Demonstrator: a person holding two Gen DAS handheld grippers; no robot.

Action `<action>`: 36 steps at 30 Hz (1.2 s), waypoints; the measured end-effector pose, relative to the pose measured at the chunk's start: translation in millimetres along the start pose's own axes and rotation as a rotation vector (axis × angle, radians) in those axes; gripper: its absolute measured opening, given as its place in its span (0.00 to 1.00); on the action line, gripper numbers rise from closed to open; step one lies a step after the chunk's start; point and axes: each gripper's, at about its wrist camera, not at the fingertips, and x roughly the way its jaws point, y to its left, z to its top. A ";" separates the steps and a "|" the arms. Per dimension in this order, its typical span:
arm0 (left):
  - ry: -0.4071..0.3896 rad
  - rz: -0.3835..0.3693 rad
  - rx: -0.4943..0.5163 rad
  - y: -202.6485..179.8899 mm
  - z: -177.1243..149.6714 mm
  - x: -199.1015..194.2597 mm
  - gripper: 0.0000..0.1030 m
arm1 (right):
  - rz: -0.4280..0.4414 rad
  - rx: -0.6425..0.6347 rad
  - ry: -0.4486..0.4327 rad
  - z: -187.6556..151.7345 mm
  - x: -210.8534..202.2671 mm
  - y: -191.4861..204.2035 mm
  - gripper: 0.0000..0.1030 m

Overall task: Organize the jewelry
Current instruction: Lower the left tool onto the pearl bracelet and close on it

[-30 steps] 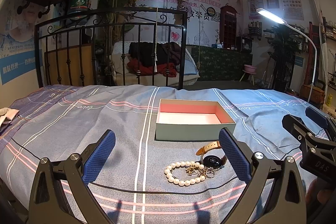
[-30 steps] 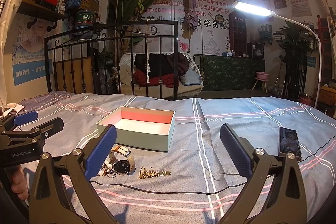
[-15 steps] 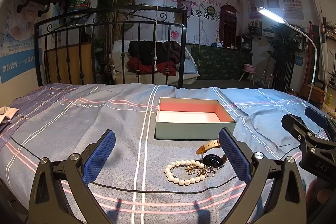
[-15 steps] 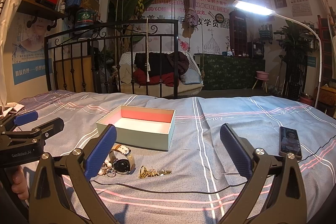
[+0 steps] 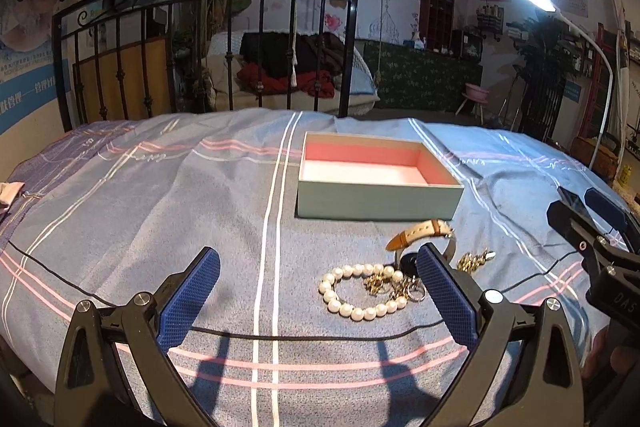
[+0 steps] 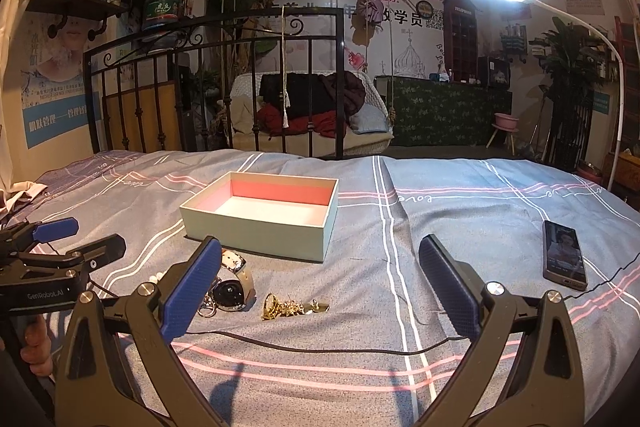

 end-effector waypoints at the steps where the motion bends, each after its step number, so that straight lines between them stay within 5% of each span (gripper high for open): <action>1: 0.040 -0.003 0.003 1.0 -2.1 6.8 0.94 | 0.003 0.003 0.015 -1.2 2.6 -1.0 0.94; 10: 0.247 0.007 -0.032 16.1 -2.7 53.8 0.93 | 0.035 0.009 0.152 -12.3 44.5 -6.8 0.94; 15: 0.342 -0.037 -0.019 15.7 0.8 75.9 0.76 | 0.054 0.016 0.199 -14.5 63.3 -9.5 0.94; 26: 0.375 -0.190 -0.001 2.6 5.1 86.9 0.45 | 0.112 0.078 0.313 -21.3 89.5 -17.6 0.93; 36: 0.359 -0.227 0.012 3.5 4.4 86.9 0.36 | 0.144 0.082 0.386 -21.6 96.8 -26.3 0.65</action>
